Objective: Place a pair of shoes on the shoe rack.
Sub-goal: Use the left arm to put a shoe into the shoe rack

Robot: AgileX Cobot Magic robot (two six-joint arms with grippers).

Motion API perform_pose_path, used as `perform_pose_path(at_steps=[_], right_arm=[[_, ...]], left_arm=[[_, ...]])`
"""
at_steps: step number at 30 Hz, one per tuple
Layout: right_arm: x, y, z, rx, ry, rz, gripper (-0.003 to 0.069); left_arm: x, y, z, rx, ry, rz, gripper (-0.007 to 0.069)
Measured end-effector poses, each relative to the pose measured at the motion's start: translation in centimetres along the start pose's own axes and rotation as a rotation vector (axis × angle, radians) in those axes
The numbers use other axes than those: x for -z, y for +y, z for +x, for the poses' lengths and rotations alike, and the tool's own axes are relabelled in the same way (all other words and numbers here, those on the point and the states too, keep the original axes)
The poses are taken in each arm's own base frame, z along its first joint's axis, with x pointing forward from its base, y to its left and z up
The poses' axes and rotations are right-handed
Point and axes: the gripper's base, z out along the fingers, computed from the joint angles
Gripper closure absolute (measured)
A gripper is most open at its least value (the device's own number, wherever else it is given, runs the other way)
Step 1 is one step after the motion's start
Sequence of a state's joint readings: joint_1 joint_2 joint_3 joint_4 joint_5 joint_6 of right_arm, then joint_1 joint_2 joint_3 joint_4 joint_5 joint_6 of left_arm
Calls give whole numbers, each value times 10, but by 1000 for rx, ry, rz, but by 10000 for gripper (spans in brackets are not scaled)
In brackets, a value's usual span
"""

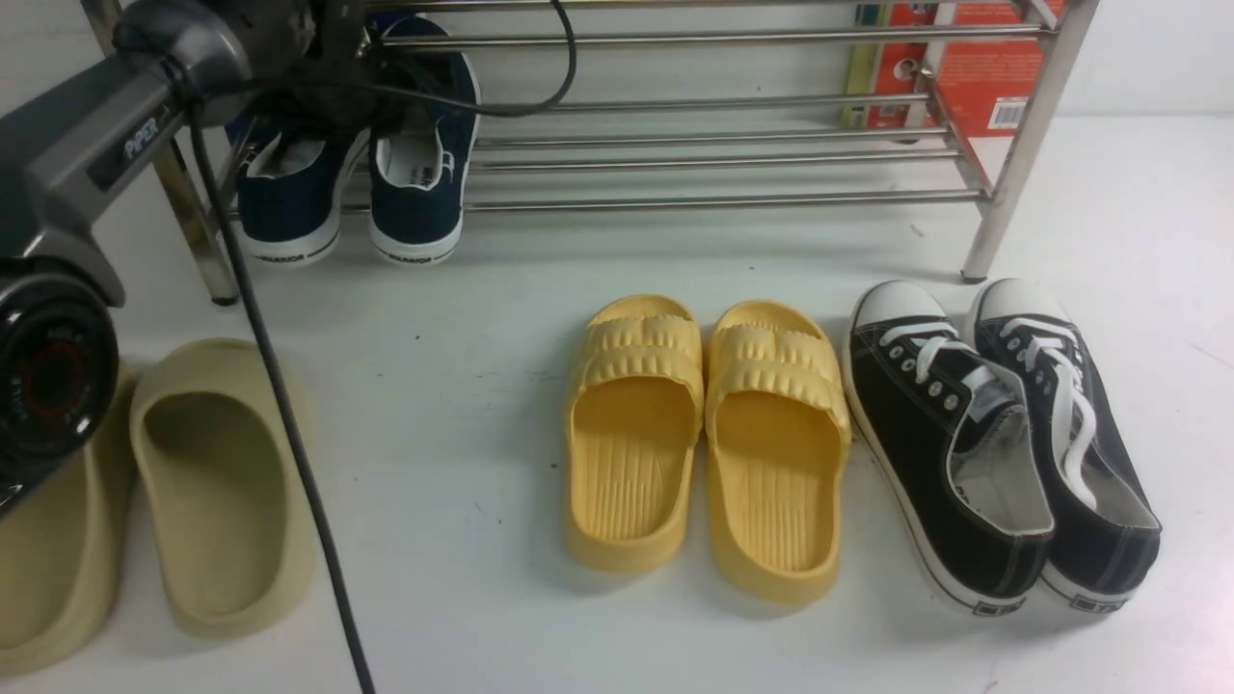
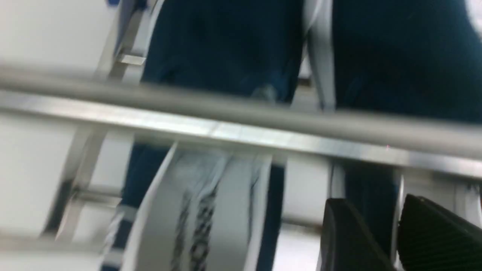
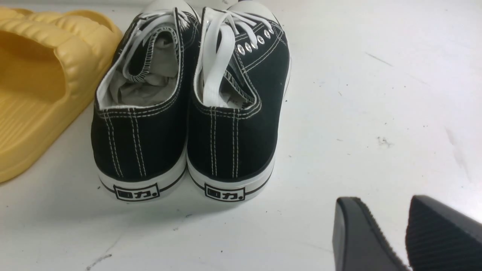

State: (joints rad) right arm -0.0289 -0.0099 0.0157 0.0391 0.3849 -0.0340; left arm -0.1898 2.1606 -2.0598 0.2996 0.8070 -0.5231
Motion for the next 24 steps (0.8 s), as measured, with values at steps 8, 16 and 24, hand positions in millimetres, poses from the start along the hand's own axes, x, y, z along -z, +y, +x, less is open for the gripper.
perform_pose_path(at_steps=[8,16,24], right_arm=[[0,0,0,0,0,0,419],[0,0,0,0,0,0,419],[0,0,0,0,0,0,419]], left_arm=[[84,-14,1,-64,97,-1,396],[131,-8,36,-79,145,107,461],[62,-9,95,-133,197,133,638]])
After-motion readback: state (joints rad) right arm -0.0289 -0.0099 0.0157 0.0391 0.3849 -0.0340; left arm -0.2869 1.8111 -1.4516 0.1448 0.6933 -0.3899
